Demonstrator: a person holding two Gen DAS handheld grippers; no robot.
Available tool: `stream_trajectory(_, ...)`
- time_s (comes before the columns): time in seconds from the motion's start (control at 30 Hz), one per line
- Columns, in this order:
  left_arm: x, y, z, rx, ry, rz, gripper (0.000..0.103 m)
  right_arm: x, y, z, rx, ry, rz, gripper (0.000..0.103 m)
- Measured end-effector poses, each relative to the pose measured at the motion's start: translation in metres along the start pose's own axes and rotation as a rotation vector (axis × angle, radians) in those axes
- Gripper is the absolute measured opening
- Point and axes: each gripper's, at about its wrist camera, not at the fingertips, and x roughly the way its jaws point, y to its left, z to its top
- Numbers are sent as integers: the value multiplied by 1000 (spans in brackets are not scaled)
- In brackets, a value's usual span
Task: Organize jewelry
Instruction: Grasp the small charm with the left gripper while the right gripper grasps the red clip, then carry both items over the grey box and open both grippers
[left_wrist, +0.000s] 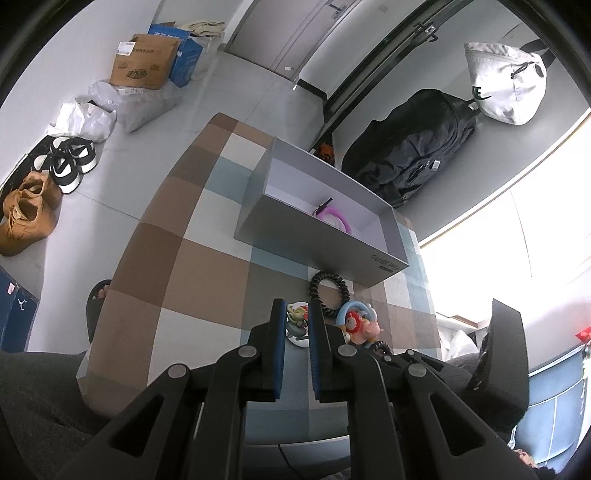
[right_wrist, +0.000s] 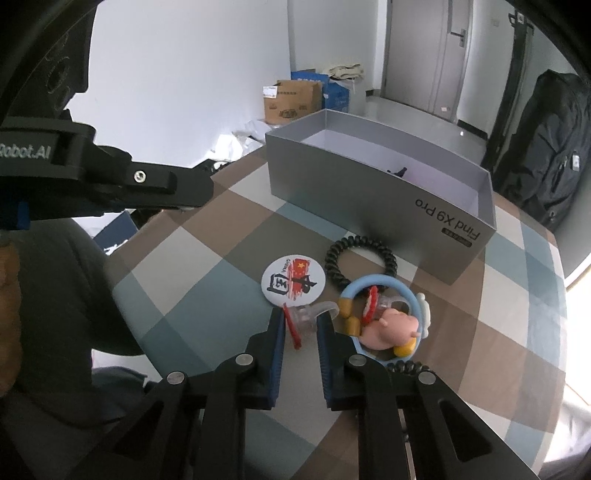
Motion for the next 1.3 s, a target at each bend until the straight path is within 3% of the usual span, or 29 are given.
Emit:
stream_trajectory(0.7,-4,-7,8,38,-37,66,7,-39,-29,16,117,-125,77,16)
stream_trajectory(1.07,-4,-35,38,106,-64,50,7,-71,-66,35,189,-215,103,16)
stream_trajectory(1.3,15,-49,63,145,-63,15,7,-73,-89,63,160,-269,78,16)
